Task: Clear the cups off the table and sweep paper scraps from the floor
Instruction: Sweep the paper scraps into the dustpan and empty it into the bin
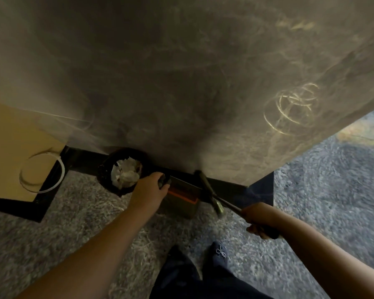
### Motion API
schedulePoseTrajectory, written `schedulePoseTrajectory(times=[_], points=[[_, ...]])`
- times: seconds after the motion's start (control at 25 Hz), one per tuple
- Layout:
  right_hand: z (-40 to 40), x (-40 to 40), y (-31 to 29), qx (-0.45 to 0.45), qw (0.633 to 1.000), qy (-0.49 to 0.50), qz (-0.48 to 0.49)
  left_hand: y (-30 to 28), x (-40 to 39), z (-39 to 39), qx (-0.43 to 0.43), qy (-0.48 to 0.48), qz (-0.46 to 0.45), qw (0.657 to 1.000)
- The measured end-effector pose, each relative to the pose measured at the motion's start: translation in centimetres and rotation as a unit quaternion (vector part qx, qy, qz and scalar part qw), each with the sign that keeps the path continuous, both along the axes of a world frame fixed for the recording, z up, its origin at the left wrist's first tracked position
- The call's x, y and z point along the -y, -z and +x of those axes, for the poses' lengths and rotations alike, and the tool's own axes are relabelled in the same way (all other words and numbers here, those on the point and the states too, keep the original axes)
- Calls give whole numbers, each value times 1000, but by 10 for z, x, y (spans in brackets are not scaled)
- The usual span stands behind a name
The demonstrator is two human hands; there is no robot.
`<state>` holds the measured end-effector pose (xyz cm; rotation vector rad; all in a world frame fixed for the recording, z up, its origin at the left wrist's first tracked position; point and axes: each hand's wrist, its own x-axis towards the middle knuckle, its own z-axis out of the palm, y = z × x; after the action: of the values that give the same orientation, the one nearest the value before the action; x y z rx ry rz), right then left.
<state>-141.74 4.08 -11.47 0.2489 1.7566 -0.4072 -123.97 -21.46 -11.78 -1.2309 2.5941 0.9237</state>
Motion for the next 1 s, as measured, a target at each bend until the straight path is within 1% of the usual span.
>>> schedulePoseTrajectory(times=[0.08,0.2,0.36,0.44,0.52,0.6,0.64,0.72,0.8,0.84,0.92,1.0], points=[[-2,7,8,2,1000,-10,1,4,2,-7,-1,10,7,1000],[-1,16,16,15,1000,7,-9,7,4,-16,-28,19,3,999],[3,17,10,30,998,27,-46,8,2,-18,-42,27,4,999],[5,14,3,40,994,58,-85,8,-3,-13,-41,31,5,999],[6,11,-4,52,978,108,-173,8,-6,-9,-42,25,15,999],[6,10,-9,73,947,148,-276,9,-9,-6,-46,19,18,999],[5,10,-10,83,932,166,-311,10,-11,-6,-49,19,17,998],[5,10,-8,91,912,205,-343,10,-13,-6,-57,20,16,998],[3,8,-4,88,901,224,-362,10,-16,-7,-66,15,20,997],[3,7,-2,84,899,214,-374,9,-18,-8,-71,14,20,997],[2,6,-1,46,906,148,-394,9,-22,-9,-80,12,16,997],[0,9,-3,-35,921,59,-383,8,-25,-11,-83,9,22,996]])
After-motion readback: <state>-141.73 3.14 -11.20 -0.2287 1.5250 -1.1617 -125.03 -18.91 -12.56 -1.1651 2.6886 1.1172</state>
